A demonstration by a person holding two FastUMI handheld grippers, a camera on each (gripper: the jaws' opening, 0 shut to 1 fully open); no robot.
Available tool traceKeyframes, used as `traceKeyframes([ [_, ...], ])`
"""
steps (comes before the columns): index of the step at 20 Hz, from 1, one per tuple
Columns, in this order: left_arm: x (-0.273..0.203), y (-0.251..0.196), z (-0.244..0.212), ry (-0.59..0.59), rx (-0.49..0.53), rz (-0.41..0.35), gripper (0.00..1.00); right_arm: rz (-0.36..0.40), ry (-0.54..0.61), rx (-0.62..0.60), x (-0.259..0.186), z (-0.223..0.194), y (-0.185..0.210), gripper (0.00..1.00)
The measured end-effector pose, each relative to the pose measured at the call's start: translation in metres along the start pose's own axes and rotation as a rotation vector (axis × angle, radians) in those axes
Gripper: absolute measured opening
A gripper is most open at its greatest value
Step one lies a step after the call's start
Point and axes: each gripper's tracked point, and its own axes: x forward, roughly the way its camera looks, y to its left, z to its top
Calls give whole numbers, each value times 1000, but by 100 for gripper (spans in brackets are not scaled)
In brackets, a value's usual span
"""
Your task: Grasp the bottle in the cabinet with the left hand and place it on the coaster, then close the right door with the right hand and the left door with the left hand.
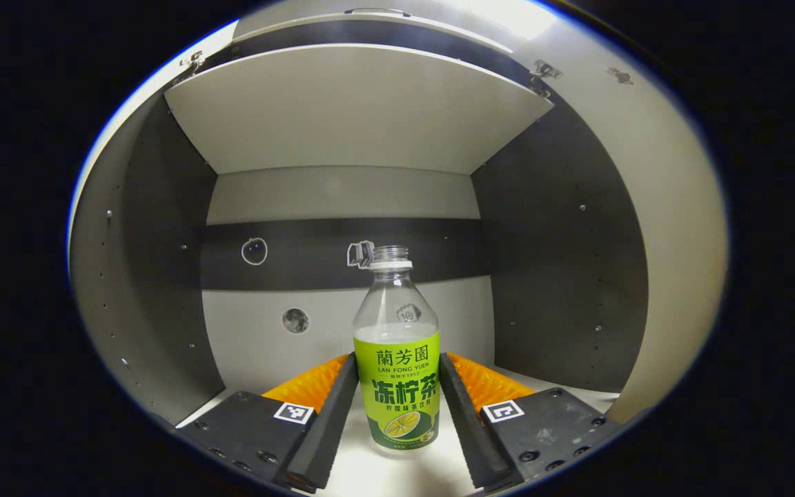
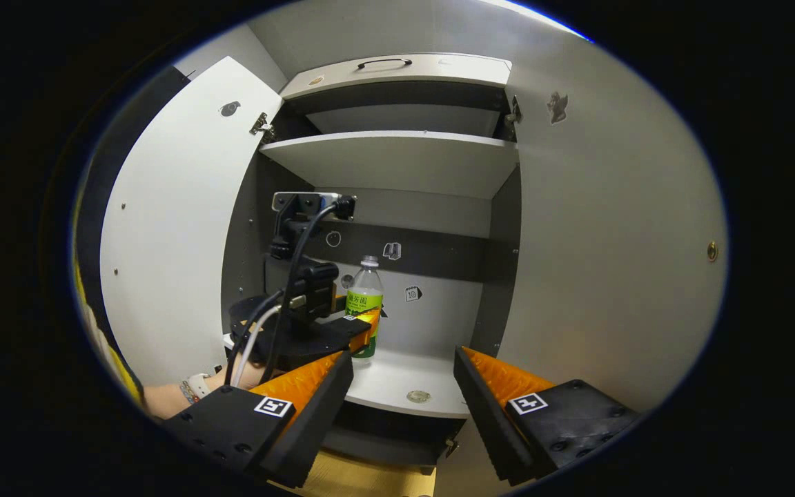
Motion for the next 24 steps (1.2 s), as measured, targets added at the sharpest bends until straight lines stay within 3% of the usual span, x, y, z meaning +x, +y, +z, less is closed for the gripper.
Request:
traceKeyframes([
  [8,-96,-10,26,-42,33,-33,74,-52,-40,-43,-38,19,4,98],
  [14,-193,-17,31,-53,9,-86,75,-143,-45,-56,-92,31,13,97],
  [21,-300,-45,-4,-22,-38,-209,74,-256,-18,-33,-150,22,17,94],
  [24,-338,-66,-28,-11,-65,-250,75,-285,-6,-30,-160,10,13,98],
])
